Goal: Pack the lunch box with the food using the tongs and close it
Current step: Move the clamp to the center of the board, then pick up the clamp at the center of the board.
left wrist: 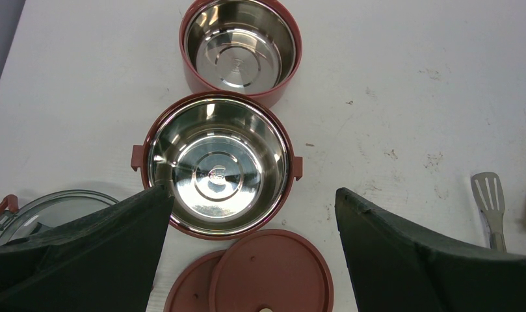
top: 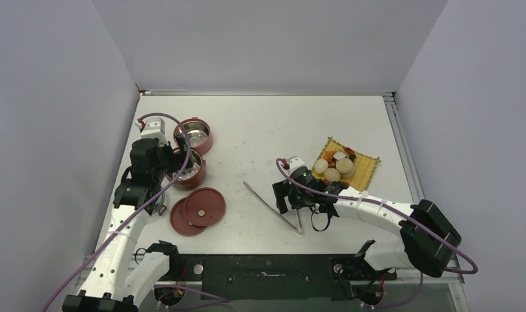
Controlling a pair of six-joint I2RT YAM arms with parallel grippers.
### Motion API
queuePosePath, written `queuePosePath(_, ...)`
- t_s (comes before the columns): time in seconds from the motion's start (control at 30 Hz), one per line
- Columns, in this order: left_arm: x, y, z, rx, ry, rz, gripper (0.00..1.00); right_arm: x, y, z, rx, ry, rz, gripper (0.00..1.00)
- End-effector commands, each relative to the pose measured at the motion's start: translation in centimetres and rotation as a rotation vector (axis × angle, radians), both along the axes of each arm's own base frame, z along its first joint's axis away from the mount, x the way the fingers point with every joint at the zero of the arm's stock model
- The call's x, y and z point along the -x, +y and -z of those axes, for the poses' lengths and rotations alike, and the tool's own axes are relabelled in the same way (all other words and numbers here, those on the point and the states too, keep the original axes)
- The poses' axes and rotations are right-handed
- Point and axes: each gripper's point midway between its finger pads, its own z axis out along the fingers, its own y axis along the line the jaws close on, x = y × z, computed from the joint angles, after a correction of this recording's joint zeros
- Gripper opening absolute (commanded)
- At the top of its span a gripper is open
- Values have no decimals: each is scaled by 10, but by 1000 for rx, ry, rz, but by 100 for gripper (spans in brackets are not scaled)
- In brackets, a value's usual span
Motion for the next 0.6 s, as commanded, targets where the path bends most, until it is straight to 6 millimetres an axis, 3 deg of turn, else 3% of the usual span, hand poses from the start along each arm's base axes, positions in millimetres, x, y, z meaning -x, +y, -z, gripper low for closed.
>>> queuePosePath(0.0,-3,0,-4,-10,-19,5,96,7,14,-4,-30,-33,-48,94)
queuePosePath(0.2,-4,1,-2,-11,-13,4,96,6,14,9,60,-76,-18,93)
queuePosePath(0.57,-4,1,0,-11,-5,4,96,20,23,14,11,-50,-57,92)
